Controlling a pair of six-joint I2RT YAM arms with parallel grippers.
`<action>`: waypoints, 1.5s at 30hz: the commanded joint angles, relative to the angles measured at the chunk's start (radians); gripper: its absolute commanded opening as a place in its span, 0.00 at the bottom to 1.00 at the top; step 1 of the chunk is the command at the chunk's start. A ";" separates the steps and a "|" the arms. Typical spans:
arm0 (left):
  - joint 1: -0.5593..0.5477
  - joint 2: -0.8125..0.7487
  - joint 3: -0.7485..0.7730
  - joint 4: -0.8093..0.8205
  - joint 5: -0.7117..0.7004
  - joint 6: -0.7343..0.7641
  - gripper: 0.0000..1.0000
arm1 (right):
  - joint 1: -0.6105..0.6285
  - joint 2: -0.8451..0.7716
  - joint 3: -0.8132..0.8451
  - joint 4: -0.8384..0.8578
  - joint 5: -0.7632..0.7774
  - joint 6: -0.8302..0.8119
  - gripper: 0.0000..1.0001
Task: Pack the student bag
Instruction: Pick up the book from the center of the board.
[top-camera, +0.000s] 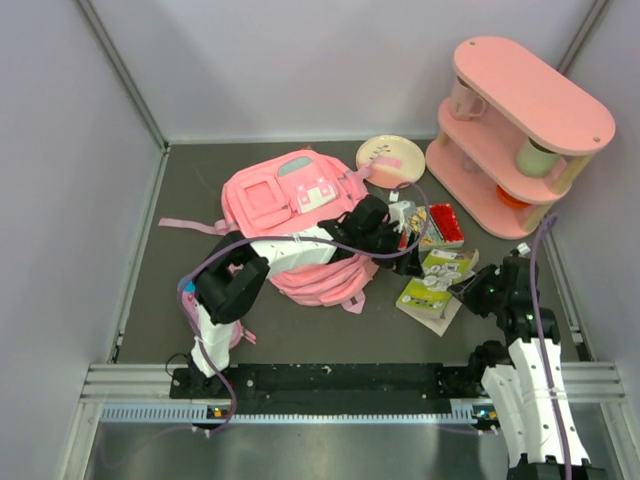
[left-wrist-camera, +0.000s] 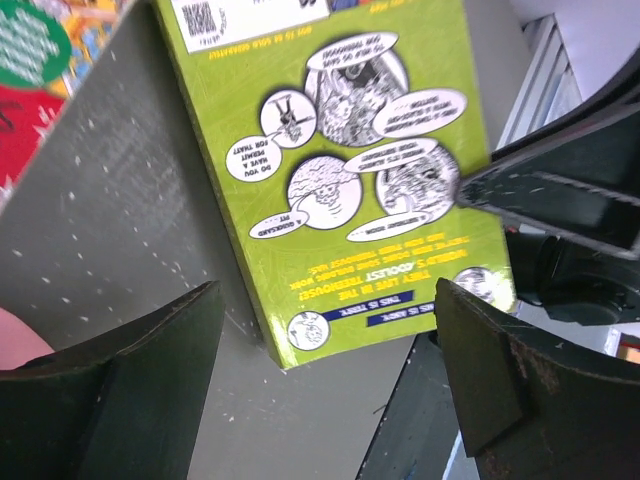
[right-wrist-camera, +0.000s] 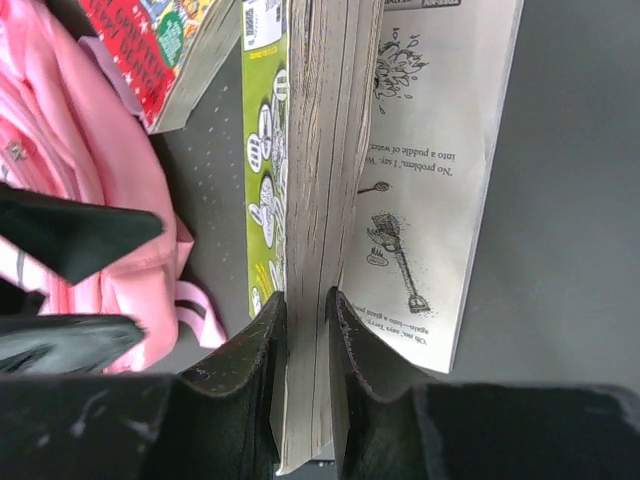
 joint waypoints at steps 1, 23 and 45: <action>-0.006 -0.003 -0.045 0.126 0.042 -0.044 0.90 | 0.006 -0.029 0.090 0.076 -0.106 -0.028 0.00; 0.045 -0.023 -0.154 0.258 0.019 -0.185 0.96 | 0.006 -0.214 0.037 0.109 -0.175 0.046 0.00; 0.049 0.042 -0.195 0.489 0.153 -0.344 0.92 | 0.008 -0.314 -0.054 0.234 -0.253 0.164 0.00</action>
